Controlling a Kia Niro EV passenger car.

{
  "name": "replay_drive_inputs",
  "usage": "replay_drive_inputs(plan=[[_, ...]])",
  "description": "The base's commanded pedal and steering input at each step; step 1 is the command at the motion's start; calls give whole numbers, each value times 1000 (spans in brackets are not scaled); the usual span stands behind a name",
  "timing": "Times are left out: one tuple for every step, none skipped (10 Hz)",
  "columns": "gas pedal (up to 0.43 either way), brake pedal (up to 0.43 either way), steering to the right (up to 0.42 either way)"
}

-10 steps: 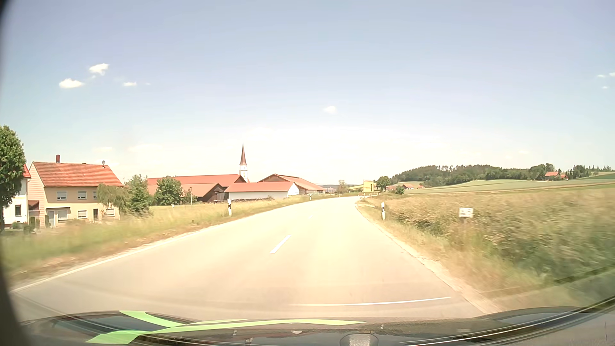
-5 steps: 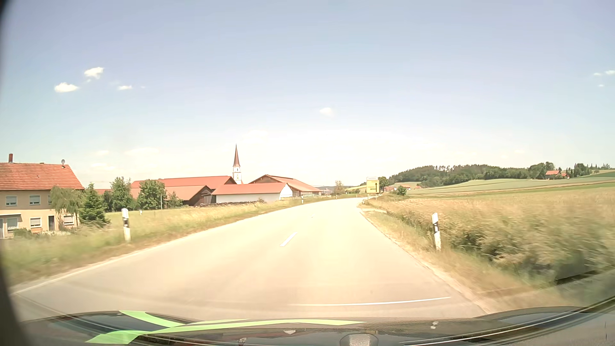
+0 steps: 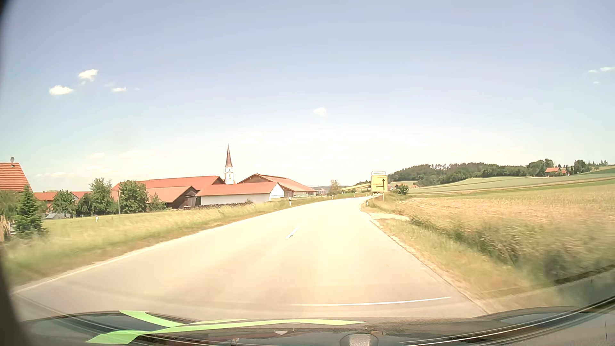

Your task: Follow the waypoints while adhering to traffic rules and regulations

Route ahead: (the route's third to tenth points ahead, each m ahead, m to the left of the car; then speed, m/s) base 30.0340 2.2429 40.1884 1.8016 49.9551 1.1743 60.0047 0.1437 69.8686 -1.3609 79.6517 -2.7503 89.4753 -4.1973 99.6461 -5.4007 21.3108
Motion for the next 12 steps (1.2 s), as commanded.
replay_drive_inputs(plan=[[228,0,6],[228,0,6],[228,0,7],[228,0,8],[228,0,8],[228,0,8],[228,0,8],[228,0,8],[228,0,8],[209,0,8],[197,0,8],[197,0,8]])
